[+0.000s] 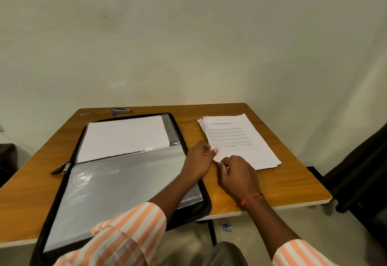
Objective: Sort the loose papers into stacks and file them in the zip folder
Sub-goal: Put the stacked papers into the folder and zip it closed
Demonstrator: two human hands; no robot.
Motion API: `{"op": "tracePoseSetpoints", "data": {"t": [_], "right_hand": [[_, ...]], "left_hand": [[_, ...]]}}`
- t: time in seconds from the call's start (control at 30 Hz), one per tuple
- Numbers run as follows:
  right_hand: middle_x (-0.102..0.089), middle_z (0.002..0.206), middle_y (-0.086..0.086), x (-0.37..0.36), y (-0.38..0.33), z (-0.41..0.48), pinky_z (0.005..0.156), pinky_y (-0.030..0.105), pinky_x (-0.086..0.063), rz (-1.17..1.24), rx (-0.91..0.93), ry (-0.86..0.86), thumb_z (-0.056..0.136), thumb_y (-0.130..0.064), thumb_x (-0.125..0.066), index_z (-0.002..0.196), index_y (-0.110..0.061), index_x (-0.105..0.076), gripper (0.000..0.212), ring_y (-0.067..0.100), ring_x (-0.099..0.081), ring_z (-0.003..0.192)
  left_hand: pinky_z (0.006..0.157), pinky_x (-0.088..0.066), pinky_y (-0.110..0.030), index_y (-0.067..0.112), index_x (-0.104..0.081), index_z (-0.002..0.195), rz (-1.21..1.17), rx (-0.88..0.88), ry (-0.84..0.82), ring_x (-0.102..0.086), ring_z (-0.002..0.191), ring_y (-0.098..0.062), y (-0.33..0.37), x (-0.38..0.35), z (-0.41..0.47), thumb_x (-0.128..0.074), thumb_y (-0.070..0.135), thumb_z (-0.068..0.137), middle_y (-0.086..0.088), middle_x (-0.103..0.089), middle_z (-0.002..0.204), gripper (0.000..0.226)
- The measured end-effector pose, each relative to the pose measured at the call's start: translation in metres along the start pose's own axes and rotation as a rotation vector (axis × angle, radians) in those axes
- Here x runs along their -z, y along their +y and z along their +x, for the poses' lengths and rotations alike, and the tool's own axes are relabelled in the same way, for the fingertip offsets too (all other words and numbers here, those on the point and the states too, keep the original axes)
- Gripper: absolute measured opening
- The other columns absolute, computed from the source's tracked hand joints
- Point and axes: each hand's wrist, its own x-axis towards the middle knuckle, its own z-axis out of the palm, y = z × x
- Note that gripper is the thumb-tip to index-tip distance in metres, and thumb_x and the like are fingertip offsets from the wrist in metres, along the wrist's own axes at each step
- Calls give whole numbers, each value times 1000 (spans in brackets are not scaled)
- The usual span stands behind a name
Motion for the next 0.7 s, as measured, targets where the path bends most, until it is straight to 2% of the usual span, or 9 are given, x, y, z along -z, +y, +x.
{"op": "tracePoseSetpoints", "data": {"t": [0.07, 0.17, 0.2, 0.3, 0.4, 0.47, 0.53, 0.63, 0.7], "right_hand": [[-68, 90, -9, 5, -1, -10, 71, 25, -55, 52, 16, 30, 98, -41, -52, 96, -27, -71, 23, 9, -59, 79], [-69, 85, -10, 10, 2, -23, 65, 20, -53, 103, 76, 65, 97, -46, -51, 89, -27, -70, 29, 7, -59, 73], [-70, 84, -10, 11, 5, -25, 63, 20, -53, 142, 72, 94, 97, -47, -51, 89, -26, -70, 30, 7, -60, 72], [-71, 91, -6, 11, 18, -20, 67, 23, -55, 158, -2, 171, 98, -43, -54, 96, -22, -71, 27, 10, -61, 78], [-70, 102, -1, 8, 34, -11, 80, 28, -54, 45, -96, 156, 98, -39, -56, 103, -19, -68, 24, 13, -60, 91], [-69, 107, 1, 5, 41, -9, 86, 31, -53, -2, -126, 124, 98, -37, -56, 105, -19, -67, 22, 15, -59, 98], [-68, 111, 2, 3, 46, -9, 89, 32, -52, 2, -120, 78, 99, -36, -54, 108, -19, -66, 22, 15, -58, 101], [-68, 114, 0, -1, 47, -11, 91, 31, -51, 17, -119, 44, 100, -37, -50, 112, -20, -65, 25, 14, -58, 103], [-68, 114, 0, -2, 46, -11, 91, 30, -51, 34, -130, 50, 101, -36, -49, 113, -21, -65, 25, 14, -58, 103]], "left_hand": [[66, -46, -21, 14, -54, 122, -81, 147, 26, -62, 97, -15, 6, -7, 11, -56, 44, 102, 0, -66, 118, 37], [71, -61, -31, 11, -53, 121, -246, 232, 41, -71, 101, -22, 1, -15, 27, -59, 40, 101, -3, -68, 126, 35], [72, -64, -35, 10, -55, 121, -300, 266, 49, -74, 95, -23, -1, -16, 30, -61, 38, 101, -5, -70, 125, 35], [64, -64, -32, 8, -62, 118, -326, 342, 44, -75, 75, -20, -4, -19, 37, -64, 27, 100, -10, -75, 106, 27], [69, -62, -37, 14, -63, 94, -292, 355, 37, -69, 71, -21, 0, -22, 36, -60, 17, 100, -11, -72, 93, 8], [74, -62, -42, 16, -61, 83, -240, 339, 15, -66, 70, -23, 1, -26, 38, -59, 13, 99, -14, -73, 94, 17], [73, -61, -42, 16, -61, 83, -203, 327, -1, -66, 67, -23, 4, -31, 39, -61, 15, 98, -14, -74, 95, 15], [60, -56, -33, 16, -65, 92, -254, 339, 5, -64, 57, -19, 8, -36, 42, -65, 23, 97, -12, -75, 95, 9], [65, -58, -35, 18, -65, 87, -250, 317, 23, -67, 66, -19, 9, -40, 44, -65, 24, 95, -8, -75, 93, 10]]}}
